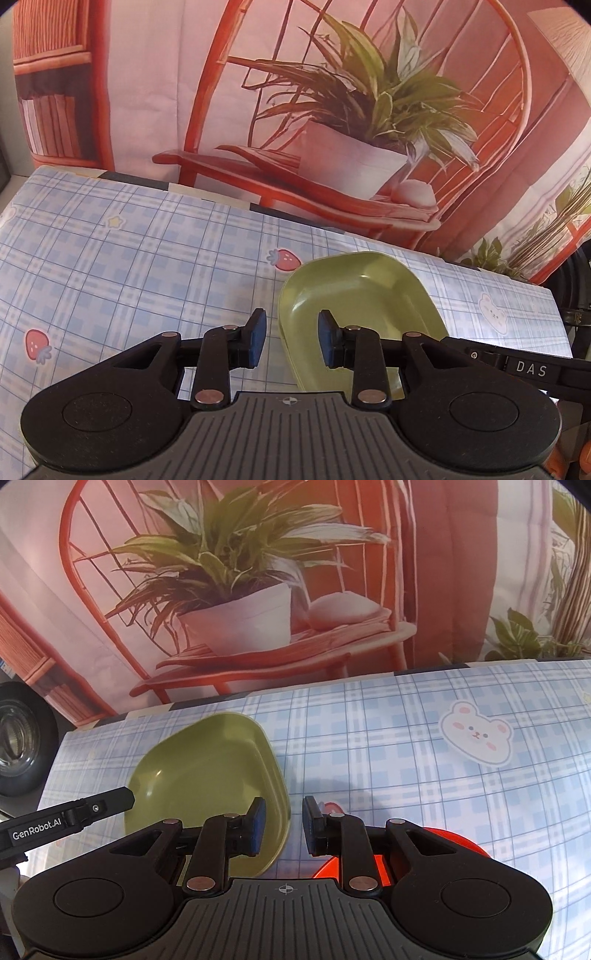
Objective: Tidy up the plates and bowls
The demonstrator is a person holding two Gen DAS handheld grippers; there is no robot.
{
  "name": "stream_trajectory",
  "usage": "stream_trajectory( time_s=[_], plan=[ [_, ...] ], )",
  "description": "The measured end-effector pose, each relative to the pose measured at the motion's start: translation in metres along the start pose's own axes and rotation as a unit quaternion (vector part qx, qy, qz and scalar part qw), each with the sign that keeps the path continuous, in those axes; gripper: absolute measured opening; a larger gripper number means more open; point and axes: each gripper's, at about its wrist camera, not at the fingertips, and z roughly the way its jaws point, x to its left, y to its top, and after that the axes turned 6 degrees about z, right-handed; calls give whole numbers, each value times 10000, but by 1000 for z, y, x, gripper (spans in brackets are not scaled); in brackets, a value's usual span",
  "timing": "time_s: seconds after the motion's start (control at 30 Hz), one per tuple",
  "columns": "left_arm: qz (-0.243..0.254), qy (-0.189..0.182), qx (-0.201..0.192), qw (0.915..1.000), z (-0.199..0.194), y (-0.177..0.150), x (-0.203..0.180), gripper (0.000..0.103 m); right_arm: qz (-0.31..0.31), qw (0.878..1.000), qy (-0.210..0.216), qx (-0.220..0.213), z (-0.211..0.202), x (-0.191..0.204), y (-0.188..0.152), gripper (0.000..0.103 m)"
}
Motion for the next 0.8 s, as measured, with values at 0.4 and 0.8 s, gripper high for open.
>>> stream_trajectory(
  time_s=[0.4,0.8],
  plan=[
    [170,167,225,9995,13,-20,-5,10,-323,9993,-199,69,8,12,-8,5],
    [257,186,46,9995,-31,-27,-5,11,-168,9998,30,-143,-23,16,-27,5]
  ],
)
